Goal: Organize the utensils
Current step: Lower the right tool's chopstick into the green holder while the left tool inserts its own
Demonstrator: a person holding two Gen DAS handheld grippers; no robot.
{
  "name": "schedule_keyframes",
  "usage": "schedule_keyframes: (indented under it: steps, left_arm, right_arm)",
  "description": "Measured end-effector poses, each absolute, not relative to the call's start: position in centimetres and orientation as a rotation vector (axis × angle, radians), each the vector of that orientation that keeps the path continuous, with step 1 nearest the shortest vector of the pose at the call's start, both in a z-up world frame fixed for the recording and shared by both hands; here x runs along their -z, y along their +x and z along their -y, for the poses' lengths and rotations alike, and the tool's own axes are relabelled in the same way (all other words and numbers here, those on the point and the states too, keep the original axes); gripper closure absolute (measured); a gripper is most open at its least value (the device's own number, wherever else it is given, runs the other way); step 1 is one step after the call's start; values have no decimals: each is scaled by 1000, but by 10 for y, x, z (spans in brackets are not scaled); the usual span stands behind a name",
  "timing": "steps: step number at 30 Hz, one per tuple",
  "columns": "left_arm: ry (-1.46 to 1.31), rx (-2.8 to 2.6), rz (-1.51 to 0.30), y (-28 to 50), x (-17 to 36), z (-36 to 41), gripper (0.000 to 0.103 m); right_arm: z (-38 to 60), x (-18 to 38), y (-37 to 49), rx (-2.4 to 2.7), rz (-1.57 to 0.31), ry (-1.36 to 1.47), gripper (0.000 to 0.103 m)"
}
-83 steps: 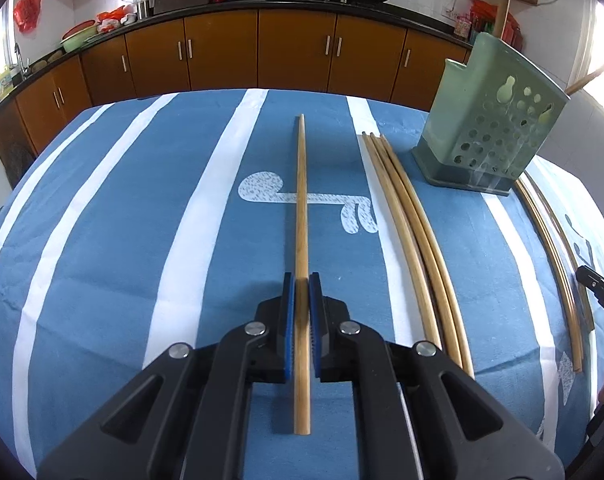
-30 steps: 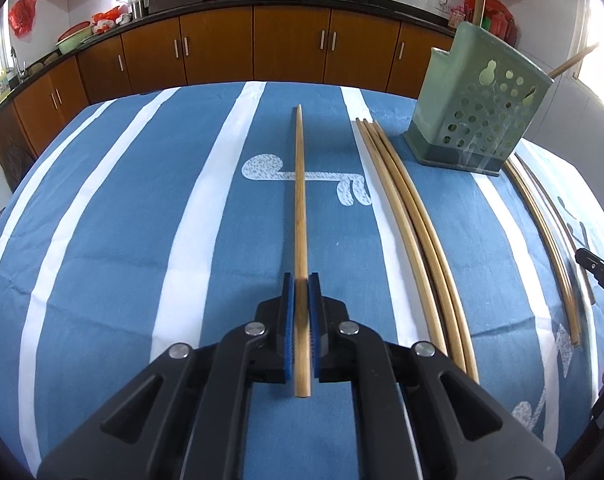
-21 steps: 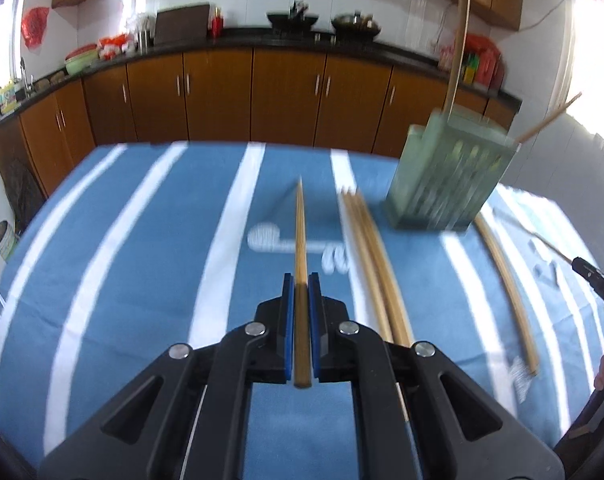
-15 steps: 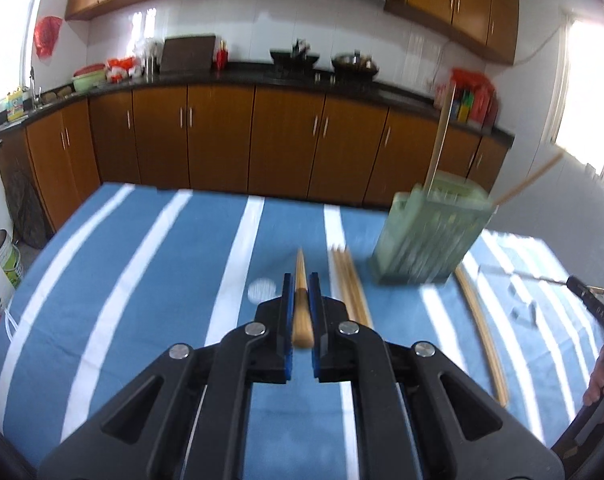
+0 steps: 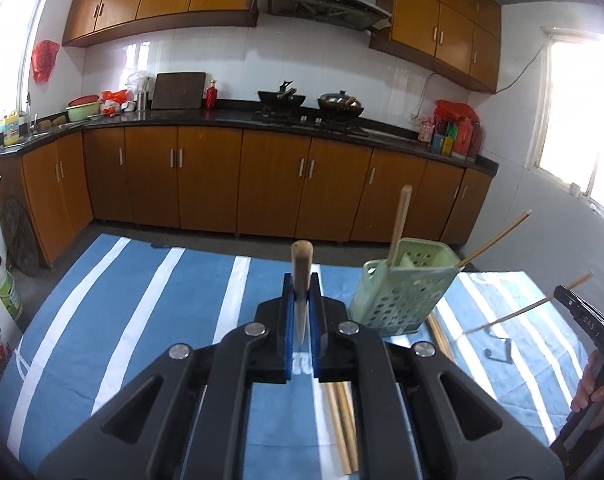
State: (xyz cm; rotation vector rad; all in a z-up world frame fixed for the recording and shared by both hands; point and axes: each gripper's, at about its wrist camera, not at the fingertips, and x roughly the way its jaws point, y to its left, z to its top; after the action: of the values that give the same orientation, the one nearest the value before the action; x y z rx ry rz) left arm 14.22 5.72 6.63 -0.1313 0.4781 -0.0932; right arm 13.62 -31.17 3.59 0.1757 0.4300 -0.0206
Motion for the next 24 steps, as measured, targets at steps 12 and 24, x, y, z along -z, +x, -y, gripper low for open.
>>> schedule_keyframes:
  steps: [12,24]
  left_arm:
    - [-126,280,-359,117,-142,-20,95]
    - [-159,253,-285,159,-165,10,95]
  right_arm:
    - [302,-123,124,-184,-261,266,95]
    - [264,-145,159,-161,-122,231,95]
